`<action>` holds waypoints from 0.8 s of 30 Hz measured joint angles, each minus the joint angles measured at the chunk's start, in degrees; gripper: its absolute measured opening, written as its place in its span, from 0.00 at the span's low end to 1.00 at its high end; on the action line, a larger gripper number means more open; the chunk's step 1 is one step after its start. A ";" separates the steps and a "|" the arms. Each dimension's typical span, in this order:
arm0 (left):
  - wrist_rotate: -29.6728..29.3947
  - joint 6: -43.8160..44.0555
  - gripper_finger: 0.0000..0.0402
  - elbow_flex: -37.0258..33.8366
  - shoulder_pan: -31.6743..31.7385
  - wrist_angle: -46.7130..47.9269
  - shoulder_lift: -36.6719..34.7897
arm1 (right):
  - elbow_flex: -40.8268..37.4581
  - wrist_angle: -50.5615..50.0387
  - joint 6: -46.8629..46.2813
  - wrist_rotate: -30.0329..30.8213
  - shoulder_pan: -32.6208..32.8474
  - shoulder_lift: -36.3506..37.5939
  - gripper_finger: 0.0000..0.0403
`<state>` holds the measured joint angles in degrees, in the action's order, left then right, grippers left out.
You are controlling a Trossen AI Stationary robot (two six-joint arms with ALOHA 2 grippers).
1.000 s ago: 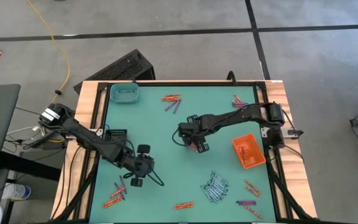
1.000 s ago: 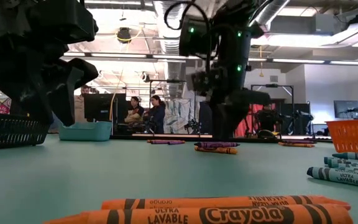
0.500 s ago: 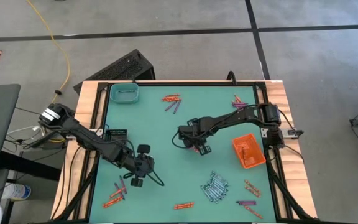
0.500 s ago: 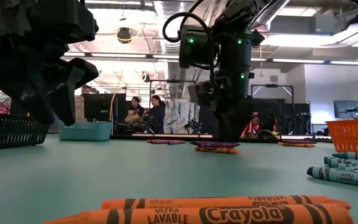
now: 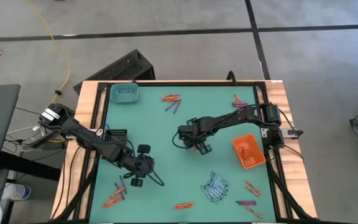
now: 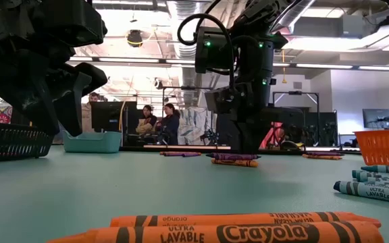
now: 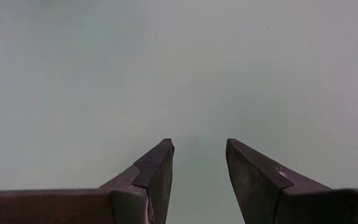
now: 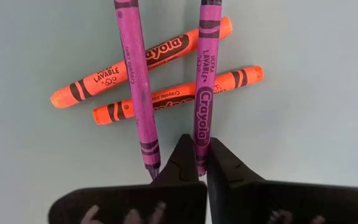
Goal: Sort crayons
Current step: Put the purple crayon into the black bin
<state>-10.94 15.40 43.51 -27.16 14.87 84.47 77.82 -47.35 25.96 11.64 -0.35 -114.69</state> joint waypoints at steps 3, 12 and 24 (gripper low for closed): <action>-0.56 -0.04 0.35 -0.01 0.00 0.00 -0.02 | 0.00 -0.14 -0.02 0.55 0.40 0.00 0.01; -2.04 -0.87 0.35 0.00 0.02 0.15 -0.02 | 2.04 -1.58 -1.03 3.95 1.01 0.30 0.01; -10.68 -1.93 0.35 -0.01 0.02 0.79 -0.02 | 8.27 -1.75 -1.11 4.14 3.34 0.33 0.00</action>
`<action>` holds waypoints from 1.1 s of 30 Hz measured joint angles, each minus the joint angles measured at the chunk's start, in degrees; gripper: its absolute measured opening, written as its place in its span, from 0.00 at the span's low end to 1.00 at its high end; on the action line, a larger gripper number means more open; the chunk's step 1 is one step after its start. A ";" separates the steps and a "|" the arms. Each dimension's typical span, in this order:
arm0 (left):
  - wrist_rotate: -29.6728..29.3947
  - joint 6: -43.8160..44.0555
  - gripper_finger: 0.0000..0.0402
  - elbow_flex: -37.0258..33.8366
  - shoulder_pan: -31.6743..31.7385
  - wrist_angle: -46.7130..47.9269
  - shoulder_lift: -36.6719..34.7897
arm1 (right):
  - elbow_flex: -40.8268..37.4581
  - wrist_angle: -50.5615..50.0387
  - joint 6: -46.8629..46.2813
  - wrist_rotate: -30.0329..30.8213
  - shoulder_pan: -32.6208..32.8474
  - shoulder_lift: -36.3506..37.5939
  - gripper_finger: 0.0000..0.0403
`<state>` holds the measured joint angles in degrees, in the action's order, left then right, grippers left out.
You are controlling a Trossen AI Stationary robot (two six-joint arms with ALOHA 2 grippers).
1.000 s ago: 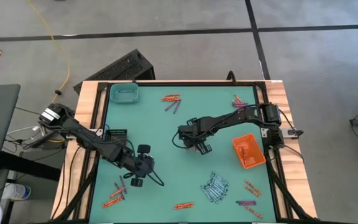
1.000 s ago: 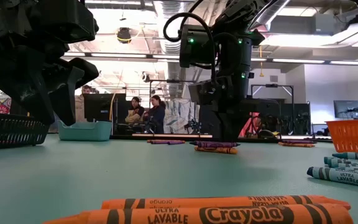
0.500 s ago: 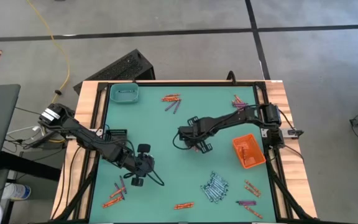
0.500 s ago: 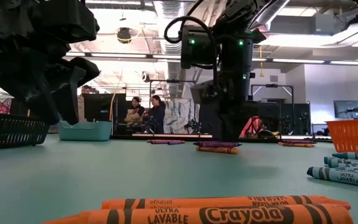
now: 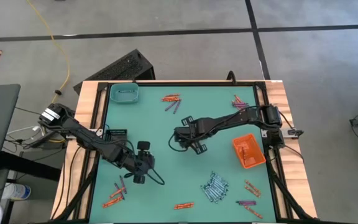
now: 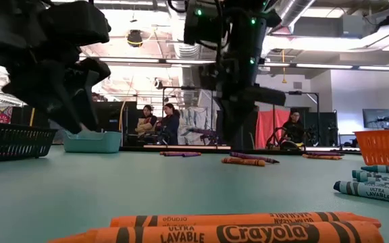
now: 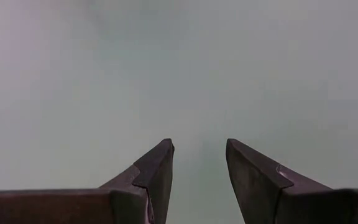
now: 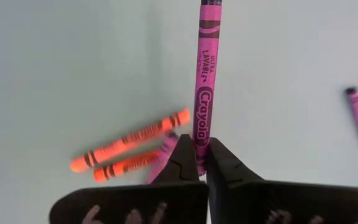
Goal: Sort crayons
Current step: Put the purple crayon into the black bin
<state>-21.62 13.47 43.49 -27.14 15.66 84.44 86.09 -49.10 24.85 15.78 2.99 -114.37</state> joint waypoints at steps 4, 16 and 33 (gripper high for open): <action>-7.89 -1.05 0.35 0.00 0.00 0.09 -0.16 | 2.47 -0.18 -2.20 0.45 1.01 0.00 0.00; -25.96 -13.85 0.35 -6.74 -0.26 -15.75 -14.72 | 6.36 1.47 -10.14 7.37 5.79 7.78 0.00; -2.33 -37.90 0.35 -24.86 3.08 -73.33 -24.37 | 6.33 27.27 -9.84 3.68 12.73 11.94 0.00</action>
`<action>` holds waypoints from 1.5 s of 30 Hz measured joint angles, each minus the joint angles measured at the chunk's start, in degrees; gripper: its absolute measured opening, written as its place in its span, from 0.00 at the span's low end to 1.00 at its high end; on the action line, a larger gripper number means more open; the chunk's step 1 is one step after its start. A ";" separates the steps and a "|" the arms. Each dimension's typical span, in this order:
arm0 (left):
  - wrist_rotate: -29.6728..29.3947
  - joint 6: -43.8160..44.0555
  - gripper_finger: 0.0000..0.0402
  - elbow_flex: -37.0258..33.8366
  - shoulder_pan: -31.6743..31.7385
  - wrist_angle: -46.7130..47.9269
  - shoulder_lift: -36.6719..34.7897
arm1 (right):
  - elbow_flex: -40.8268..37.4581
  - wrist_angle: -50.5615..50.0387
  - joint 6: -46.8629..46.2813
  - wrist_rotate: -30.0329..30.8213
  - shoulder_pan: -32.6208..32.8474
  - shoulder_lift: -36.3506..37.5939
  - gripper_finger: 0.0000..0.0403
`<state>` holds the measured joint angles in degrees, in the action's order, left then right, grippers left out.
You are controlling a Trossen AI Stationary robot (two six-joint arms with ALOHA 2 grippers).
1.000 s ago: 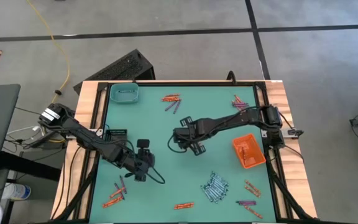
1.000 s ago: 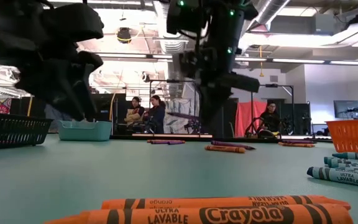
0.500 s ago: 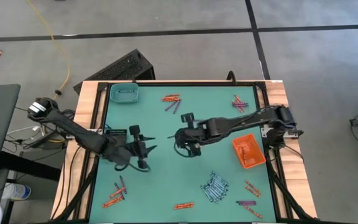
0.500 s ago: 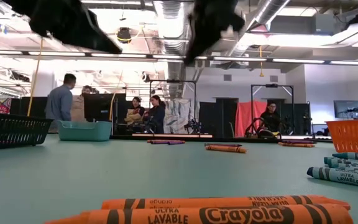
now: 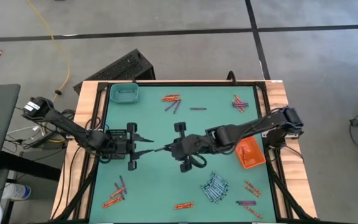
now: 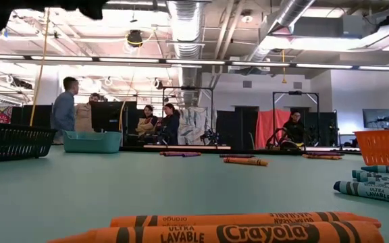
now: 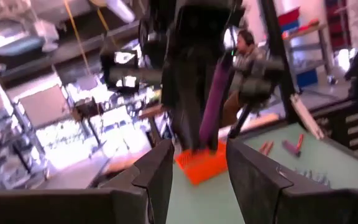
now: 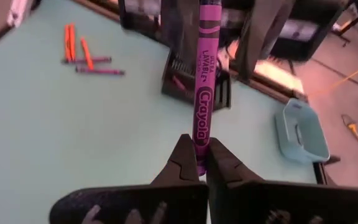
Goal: Sort crayons
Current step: Put the purple crayon into the black bin
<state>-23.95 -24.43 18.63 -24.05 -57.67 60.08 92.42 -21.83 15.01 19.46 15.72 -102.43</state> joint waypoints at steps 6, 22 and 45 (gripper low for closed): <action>1.00 -1.38 0.35 2.76 0.00 -0.09 0.81 | 0.09 3.15 0.32 -0.09 -0.12 -1.12 0.00; 1.90 -4.40 0.28 9.92 -0.15 -0.33 11.25 | 0.09 3.48 -0.16 0.00 0.37 -1.12 0.01; -15.48 1.57 0.02 10.54 -4.51 28.33 4.13 | 0.09 -7.84 -8.15 6.74 -0.56 -1.05 0.40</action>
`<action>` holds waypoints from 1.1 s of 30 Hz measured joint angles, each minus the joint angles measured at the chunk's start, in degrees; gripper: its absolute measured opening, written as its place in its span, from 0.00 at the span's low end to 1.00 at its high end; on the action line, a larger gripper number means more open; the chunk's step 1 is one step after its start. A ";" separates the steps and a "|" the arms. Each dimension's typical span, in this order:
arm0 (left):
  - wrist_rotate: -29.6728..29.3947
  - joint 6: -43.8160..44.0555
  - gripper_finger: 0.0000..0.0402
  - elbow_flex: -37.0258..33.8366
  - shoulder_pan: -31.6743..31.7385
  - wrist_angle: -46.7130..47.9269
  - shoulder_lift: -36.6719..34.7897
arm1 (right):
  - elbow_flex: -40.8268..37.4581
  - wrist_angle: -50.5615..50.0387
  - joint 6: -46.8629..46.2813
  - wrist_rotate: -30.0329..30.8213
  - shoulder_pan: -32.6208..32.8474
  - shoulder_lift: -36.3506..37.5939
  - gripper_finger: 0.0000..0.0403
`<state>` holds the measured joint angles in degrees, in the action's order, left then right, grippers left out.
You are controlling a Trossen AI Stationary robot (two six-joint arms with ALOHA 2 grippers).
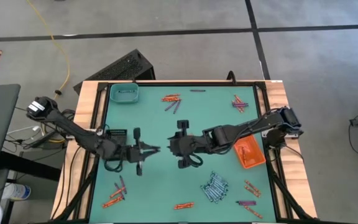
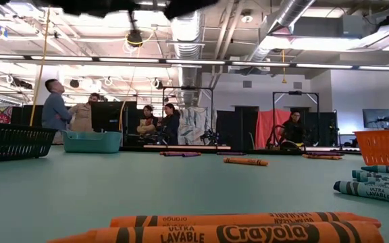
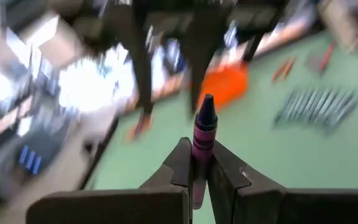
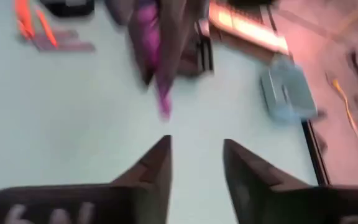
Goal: Sort crayons
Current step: Put the purple crayon into the black bin
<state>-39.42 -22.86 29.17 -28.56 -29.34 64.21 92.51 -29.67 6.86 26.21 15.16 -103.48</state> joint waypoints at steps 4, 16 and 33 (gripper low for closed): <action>-6.68 17.86 0.02 4.28 -0.41 31.20 -5.72 | 0.00 -7.61 -4.64 2.88 -0.66 0.00 0.52; 6.48 80.93 0.02 12.65 0.97 95.42 -10.65 | 0.00 -16.82 -8.47 5.65 -1.82 0.00 0.51; 11.10 103.66 0.04 8.36 -5.61 94.82 -9.44 | -0.02 -28.22 -12.62 14.01 0.57 0.00 0.45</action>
<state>-28.33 80.80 37.52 -34.17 65.48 54.77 92.49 -57.89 -5.77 40.22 15.73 -103.48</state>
